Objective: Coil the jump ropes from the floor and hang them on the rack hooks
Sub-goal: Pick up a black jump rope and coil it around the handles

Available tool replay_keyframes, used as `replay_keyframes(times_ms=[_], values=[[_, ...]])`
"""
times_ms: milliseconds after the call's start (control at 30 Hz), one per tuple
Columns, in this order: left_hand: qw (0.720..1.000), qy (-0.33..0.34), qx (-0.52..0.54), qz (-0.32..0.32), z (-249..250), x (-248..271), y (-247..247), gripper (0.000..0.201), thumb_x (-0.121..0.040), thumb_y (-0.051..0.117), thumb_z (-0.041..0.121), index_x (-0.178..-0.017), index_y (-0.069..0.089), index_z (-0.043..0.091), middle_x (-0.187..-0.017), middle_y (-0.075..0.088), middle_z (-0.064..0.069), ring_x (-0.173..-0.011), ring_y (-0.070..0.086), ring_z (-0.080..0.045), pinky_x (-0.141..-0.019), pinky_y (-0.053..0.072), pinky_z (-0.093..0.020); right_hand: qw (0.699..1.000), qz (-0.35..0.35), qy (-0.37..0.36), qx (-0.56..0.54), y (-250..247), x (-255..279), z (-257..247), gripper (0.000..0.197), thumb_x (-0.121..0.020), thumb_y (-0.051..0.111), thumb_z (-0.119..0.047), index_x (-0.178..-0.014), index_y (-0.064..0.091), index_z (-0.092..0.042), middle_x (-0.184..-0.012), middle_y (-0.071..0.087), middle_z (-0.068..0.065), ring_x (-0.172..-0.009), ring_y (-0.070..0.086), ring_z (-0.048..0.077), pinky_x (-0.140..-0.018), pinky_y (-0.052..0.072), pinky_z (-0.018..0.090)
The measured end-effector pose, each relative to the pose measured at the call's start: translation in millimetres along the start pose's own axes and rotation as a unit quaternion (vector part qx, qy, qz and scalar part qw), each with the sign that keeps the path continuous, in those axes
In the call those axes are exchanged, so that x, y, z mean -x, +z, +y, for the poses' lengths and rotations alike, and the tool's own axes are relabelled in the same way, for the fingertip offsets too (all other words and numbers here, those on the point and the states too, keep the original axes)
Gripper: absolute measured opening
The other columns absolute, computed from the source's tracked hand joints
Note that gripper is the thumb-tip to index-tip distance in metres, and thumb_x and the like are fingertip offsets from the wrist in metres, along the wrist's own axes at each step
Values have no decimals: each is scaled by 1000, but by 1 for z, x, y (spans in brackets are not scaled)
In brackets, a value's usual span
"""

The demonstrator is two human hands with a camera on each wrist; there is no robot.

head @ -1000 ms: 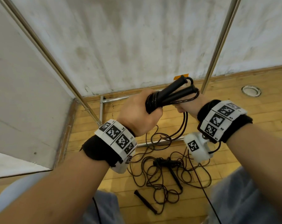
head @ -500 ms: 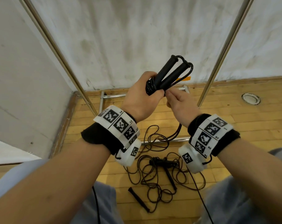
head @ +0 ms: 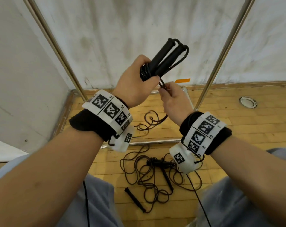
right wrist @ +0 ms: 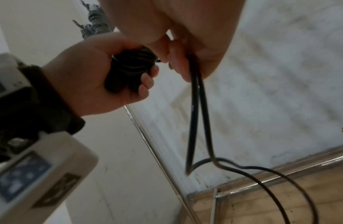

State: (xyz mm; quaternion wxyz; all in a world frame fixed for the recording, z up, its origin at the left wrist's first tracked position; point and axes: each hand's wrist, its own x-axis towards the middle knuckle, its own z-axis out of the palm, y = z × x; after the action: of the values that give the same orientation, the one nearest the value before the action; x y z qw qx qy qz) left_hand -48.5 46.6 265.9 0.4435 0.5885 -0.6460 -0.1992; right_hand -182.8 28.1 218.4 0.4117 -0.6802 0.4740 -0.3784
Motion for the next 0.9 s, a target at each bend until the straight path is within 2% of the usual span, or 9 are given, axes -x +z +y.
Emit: replay_keyframes(times_ms=[67,133,200,267,367,467,567,733,900], values=[[1000,1,-12,4,-2,-2,-2,25,-83,62,22,-104,48,18,-81,64,-3,-69,61,-18,-66,51,-32,1000,11,-12,6,-4,-5,-4,21,-98,42,-24,-81,53,-21,-60,44,-6,-52,39,14,-54,35,31],[1000,4,-24,5,-7,-3,-3,25,-83,62,23,-102,47,20,-77,59,4,-67,58,-6,-63,47,-20,1000,-12,-8,1,-6,-7,-7,29,-99,40,-24,-73,54,-23,-56,42,-5,-47,38,13,-49,37,31],[999,13,-49,3,-11,-2,-5,24,-83,63,24,-99,44,24,-72,53,10,-63,52,1,-55,37,-10,999,-31,-1,31,-5,-7,-10,34,-100,39,-27,-70,54,-21,-56,42,-4,-44,42,10,-48,46,28],[998,14,-68,-9,-15,0,-5,25,-84,63,26,-100,43,25,-72,51,11,-63,51,-2,-52,35,-12,997,-42,0,66,-5,-6,-14,37,-99,38,-29,-67,53,-20,-57,45,-3,-44,44,10,-47,44,23],[998,6,-64,-24,-21,2,-5,28,-83,65,24,-100,43,24,-73,52,9,-60,50,-3,-51,38,-10,994,-51,1,98,-11,-5,-16,38,-98,40,-29,-64,54,-21,-56,46,-2,-43,39,12,-46,35,24],[996,1,-78,-46,-28,4,-7,32,-84,65,22,-106,42,26,-72,54,8,-54,50,-4,-48,40,-11,987,-72,-12,140,-16,0,-17,36,-99,39,-28,-66,55,-23,-57,47,-4,-49,41,11,-44,32,19],[987,1,-141,-72,-34,7,-2,38,-85,61,23,-118,42,27,-74,53,11,-58,52,-3,-49,38,-19,983,-75,-11,166,-15,7,-18,35,-99,38,-27,-71,58,-19,-55,45,-5,-53,42,8,-44,31,14],[968,-3,-234,-91,-42,9,13,29,-89,57,22,-114,43,20,-76,50,8,-61,48,-5,-48,31,-22,972,-99,-25,211,-6,16,-19,33,-100,37,-23,-82,62,-12,-61,46,-6,-57,44,6,-51,30,23],[966,-13,-247,-79,-43,7,20,28,-88,58,23,-110,42,18,-78,51,5,-59,47,-7,-47,30,-24,977,-97,2,190,-6,15,-14,32,-98,41,-23,-91,65,-2,-57,43,-5,-50,39,9,-41,28,14]])
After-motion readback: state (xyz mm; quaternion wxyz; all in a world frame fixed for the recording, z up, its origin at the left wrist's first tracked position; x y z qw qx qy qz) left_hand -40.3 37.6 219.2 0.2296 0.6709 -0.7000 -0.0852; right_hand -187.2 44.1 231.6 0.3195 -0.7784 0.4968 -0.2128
